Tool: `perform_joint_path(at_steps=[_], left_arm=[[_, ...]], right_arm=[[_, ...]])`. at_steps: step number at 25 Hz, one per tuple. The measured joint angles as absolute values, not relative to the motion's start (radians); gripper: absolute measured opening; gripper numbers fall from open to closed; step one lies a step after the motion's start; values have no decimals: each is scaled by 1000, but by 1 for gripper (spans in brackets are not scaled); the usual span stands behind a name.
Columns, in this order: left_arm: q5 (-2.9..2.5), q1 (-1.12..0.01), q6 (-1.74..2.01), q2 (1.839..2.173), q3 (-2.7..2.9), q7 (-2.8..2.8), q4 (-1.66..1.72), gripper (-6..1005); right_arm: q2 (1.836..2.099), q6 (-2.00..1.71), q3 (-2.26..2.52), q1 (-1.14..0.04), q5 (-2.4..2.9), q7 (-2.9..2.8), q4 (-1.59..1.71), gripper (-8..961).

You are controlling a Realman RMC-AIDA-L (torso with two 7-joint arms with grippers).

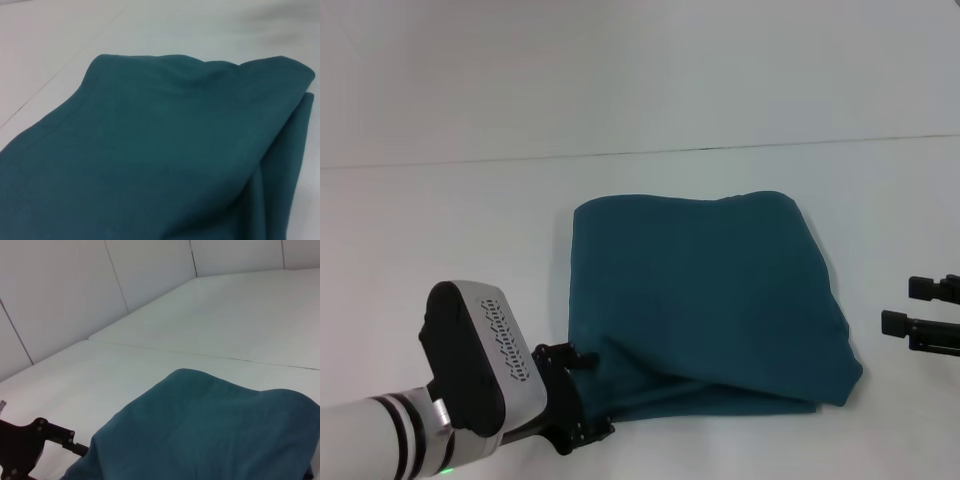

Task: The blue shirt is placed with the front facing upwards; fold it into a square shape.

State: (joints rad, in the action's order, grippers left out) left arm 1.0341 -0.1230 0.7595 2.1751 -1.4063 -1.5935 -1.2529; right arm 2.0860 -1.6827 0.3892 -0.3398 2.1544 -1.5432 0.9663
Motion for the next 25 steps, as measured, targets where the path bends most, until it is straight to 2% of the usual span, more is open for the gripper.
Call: perform_joint_path(at_steps=[10,15,18,24,25], left_arm=[[988,-132,765,2175,-1398,-1619,-1265,613],[947,-131,778,2175,-1389,-1642,-1282,396],[934,-121,781,2175,-1380,-1645,-1309,184],[929,-109,803,2175,-1382,-1645,-1345,36],[928,-108,807,2175,-1385,-1645,-1348,36]], right_arm=[[2086,-1681,386,-334,2154,-1553,963,834],[2084,-1679,379,-332,2150,-1558,964,833],[2083,-1678,367,-335,2150,-1558,965,833],[2081,-1675,364,-336,2150,-1562,965,832],[2079,-1674,364,-336,2150,-1564,964,832]])
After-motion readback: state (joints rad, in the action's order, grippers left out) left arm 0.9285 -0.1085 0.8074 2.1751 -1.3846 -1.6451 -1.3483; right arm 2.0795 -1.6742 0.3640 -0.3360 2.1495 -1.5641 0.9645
